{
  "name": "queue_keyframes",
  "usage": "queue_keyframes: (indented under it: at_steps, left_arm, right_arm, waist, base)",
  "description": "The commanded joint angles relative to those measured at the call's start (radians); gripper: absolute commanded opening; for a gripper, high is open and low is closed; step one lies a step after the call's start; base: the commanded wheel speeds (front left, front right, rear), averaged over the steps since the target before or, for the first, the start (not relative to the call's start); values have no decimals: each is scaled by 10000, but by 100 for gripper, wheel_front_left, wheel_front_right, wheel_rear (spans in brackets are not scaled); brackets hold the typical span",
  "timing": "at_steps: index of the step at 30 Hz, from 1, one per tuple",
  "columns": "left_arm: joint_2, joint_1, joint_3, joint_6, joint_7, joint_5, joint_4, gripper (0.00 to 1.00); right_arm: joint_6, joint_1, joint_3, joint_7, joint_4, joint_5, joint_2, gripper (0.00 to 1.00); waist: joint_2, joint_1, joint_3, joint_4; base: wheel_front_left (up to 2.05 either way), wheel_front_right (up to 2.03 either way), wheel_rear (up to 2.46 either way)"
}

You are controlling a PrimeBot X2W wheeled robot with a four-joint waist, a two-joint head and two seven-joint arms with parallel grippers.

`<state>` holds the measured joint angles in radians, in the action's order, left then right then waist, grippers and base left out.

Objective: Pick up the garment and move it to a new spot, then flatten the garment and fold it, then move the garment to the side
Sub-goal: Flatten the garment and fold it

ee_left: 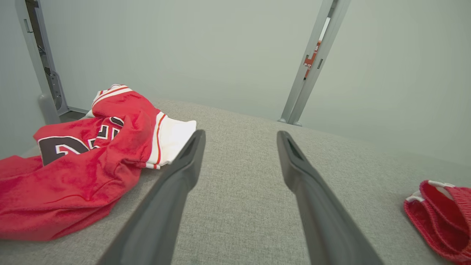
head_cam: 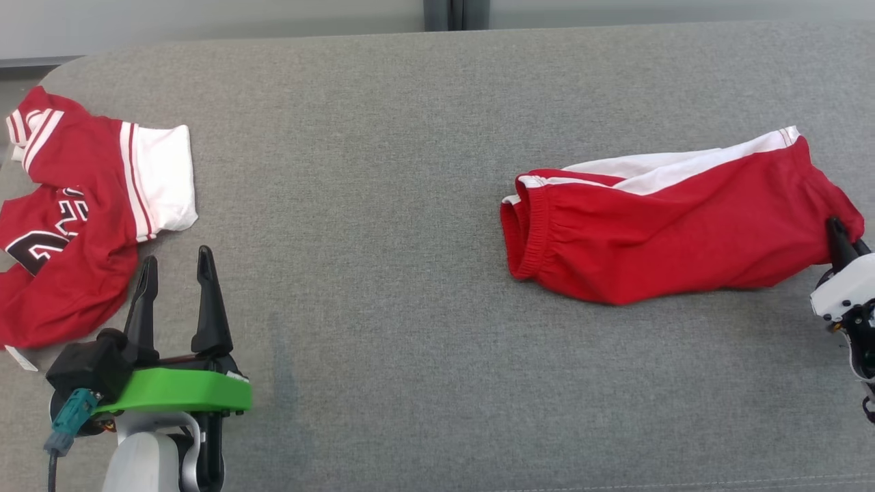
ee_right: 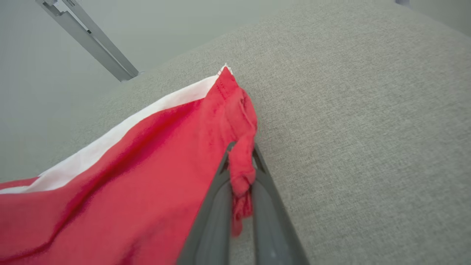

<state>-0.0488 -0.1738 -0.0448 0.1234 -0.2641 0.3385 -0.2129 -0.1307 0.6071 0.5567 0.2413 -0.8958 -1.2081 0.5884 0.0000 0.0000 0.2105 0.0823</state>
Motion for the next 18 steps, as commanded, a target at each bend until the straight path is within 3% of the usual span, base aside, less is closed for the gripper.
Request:
queue_keyframes:
  at_steps: [1, 9, 18]
  left_arm:
    - [-33, 135, -48, 43, -3, -141, -23, 100]
    - [-33, 211, -74, 85, -2, -430, -188, 100]
    - [-33, 317, -69, 79, -2, -334, -224, 100]
  right_arm:
    - [-1, -27, -55, 104, 115, 42, -87, 0]
    - [-3, 445, -253, 244, 968, 577, -587, 0]
    - [-3, 545, 7, 246, 2788, 2027, -1467, 0]
  waist:
    - [0, 0, -17, -70]
    - [0, 0, -265, -68]
    - [0, 0, -478, 107]
  base:
    - [0, 0, 0]
    - [0, 0, 0]
    - [0, 0, 0]
